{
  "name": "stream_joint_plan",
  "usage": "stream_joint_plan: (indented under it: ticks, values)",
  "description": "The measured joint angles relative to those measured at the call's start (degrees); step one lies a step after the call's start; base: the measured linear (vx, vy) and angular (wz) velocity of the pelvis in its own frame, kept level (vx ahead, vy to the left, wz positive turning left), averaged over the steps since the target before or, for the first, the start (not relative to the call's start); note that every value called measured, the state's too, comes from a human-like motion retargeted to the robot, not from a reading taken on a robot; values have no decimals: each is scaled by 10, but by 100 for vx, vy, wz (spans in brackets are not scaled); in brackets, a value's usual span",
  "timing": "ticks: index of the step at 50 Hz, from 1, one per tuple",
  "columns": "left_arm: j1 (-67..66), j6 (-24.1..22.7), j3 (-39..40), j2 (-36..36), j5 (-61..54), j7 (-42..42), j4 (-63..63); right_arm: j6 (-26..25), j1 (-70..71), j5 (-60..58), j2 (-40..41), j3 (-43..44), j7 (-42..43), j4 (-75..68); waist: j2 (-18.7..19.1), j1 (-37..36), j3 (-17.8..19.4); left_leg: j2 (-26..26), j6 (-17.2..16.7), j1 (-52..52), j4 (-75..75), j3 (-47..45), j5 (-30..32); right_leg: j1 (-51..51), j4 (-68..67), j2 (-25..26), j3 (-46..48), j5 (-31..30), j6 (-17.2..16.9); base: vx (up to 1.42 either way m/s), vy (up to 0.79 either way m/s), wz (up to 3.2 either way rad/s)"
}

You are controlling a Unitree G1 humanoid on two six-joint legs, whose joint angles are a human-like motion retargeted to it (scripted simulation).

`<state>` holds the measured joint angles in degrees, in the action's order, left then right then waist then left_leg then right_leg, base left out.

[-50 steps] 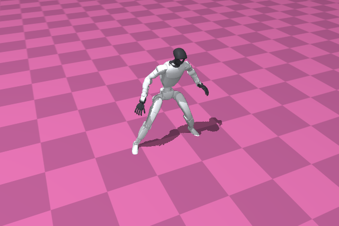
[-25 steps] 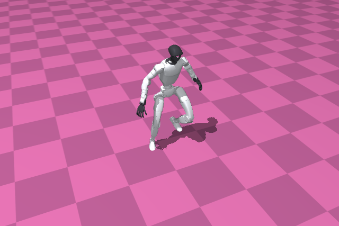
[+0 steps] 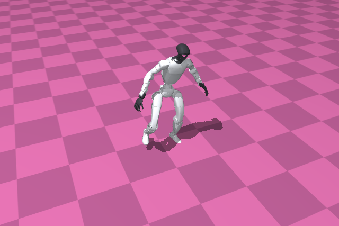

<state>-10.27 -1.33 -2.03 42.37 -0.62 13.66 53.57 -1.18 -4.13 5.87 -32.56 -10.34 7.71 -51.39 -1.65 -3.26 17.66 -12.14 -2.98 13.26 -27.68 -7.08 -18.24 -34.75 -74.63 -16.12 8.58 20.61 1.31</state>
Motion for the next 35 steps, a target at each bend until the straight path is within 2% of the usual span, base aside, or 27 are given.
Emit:
stream_joint_plan:
  ticks: [5,10,12,16,18,20,22,25,27,28,30,32,35]
  values:
    - [-8,12,17,5,-8,4,12,-2,4,-35,1,-17,1,1,15,-12,-9,-56,8,6,6,2,7,-74,-151,3,-29,64,34,-1,-17,-36]
    - [-17,31,27,1,5,0,24,-5,14,-60,1,-25,8,6,23,-19,-14,-104,-2,19,-1,6,11,-117,-233,-16,-41,115,54,-2,-24,-31]
    - [-19,37,25,-2,15,-5,24,-8,17,-63,0,-26,8,7,24,-20,-13,-117,-6,21,-3,9,14,-116,-228,-32,-43,103,58,0,-28,-16]
    - [-22,39,18,-9,30,-16,18,-12,19,-54,-1,-22,3,3,19,-19,-9,-128,-4,17,-4,16,22,-82,-150,-52,-62,1,54,3,-32,3]
    - [-23,35,14,-13,26,-17,13,-13,17,-44,-1,-17,3,0,13,-17,-7,-129,-5,13,-6,21,25,-44,-77,-68,-64,-26,49,5,-37,19]
    - [-22,30,10,-18,12,-12,9,-14,13,-31,1,-9,4,-3,6,-15,-4,-128,-9,10,-9,27,26,9,22,-88,-57,-35,39,6,-42,30]
    - [-16,23,10,-27,-13,1,9,-15,9,-16,4,-1,7,-8,-4,-12,1,-121,-13,7,-15,34,26,73,152,-98,-55,-60,11,6,-48,38]
    - [0,12,19,-46,-57,28,11,-18,6,4,10,9,11,-15,-30,-11,7,-103,-18,5,-25,41,25,169,371,-109,-62,-137,-44,4,-57,28]
    - [10,7,34,-58,-76,42,12,-17,5,9,15,9,15,-18,-49,-16,6,-97,-23,8,-37,40,24,215,476,-122,-45,-177,-65,4,-66,-7]
    - [11,4,45,-65,-78,46,12,-14,2,5,17,9,18,-18,-52,-20,2,-104,-28,14,-51,39,21,227,496,-126,-28,-170,-69,7,-70,-37]
    - [1,0,69,-82,-69,46,9,-1,-12,-12,21,8,23,-13,-46,-31,-14,-136,-45,27,-85,38,19,226,476,-124,-4,-114,-72,7,-72,-60]
    - [13,9,80,-97,-72,41,6,-8,10,-20,21,-7,31,-13,-41,-39,-2,-149,-40,-26,-3,20,76,228,474,-109,-6,-90,-81,-1,-76,-68]
    - [2,14,89,-126,-50,19,4,-3,17,-44,27,-13,39,-5,-22,-46,0,-181,-53,-78,50,5,154,199,395,-75,-23,-63,-95,6,-73,-67]
